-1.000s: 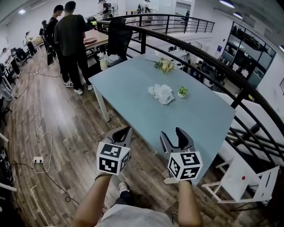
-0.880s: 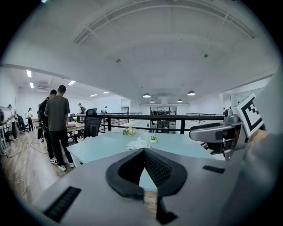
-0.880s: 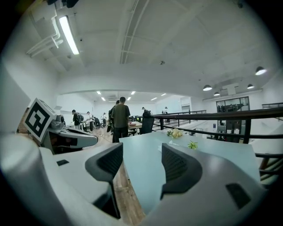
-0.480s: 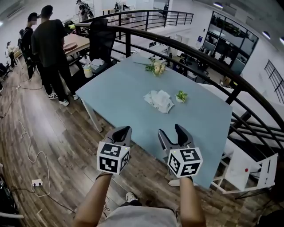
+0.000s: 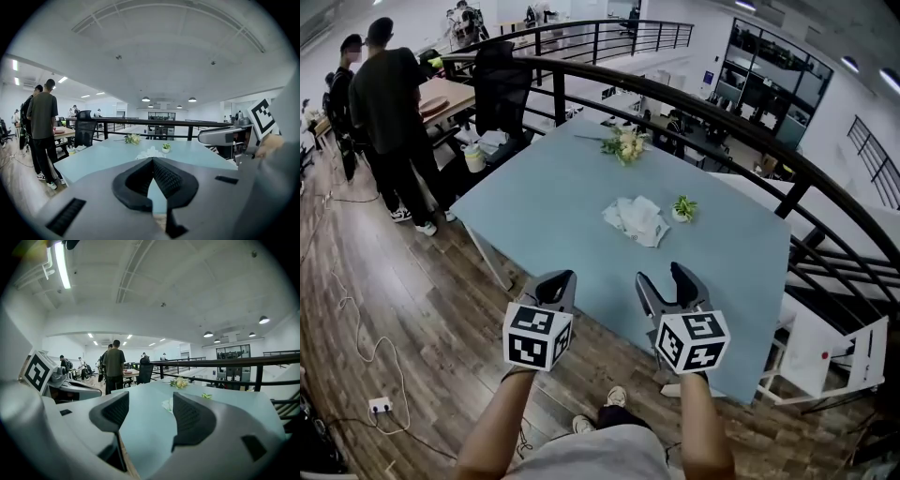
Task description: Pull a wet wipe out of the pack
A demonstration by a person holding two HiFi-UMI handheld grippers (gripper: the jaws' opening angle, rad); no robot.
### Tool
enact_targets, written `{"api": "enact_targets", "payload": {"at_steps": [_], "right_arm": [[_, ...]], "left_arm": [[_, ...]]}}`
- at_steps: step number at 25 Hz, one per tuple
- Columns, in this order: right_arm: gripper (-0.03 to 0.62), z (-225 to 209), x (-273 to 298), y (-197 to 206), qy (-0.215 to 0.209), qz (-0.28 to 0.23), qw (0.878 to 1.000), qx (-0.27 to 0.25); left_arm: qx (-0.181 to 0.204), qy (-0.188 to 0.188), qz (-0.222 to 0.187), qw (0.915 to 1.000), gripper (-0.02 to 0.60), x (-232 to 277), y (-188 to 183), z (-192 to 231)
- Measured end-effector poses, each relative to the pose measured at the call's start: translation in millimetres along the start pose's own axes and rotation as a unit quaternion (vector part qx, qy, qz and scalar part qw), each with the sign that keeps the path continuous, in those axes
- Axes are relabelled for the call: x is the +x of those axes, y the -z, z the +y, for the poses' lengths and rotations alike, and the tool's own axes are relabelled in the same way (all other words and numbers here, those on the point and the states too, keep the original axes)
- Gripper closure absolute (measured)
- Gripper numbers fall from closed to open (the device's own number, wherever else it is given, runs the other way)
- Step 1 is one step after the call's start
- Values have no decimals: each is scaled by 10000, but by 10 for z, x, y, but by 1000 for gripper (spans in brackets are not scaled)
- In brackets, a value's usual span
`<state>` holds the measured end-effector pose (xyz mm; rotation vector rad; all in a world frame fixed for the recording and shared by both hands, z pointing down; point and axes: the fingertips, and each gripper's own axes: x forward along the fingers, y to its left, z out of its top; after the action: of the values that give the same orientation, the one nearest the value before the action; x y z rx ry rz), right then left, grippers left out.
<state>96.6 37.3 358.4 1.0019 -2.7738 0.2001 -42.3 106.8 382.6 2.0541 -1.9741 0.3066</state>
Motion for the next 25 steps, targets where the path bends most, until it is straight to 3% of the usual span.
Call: {"api": "enact_targets", "payload": {"at_steps": [13, 25], "right_arm": [[318, -386, 1069, -43, 139, -10, 9999, 46], [319, -1066, 1808, -150, 466, 152, 9985, 244]], "left_arm": [[216, 133, 37, 9997, 588, 947, -175, 579], [438, 488, 228, 9976, 588, 1994, -518, 769]]}}
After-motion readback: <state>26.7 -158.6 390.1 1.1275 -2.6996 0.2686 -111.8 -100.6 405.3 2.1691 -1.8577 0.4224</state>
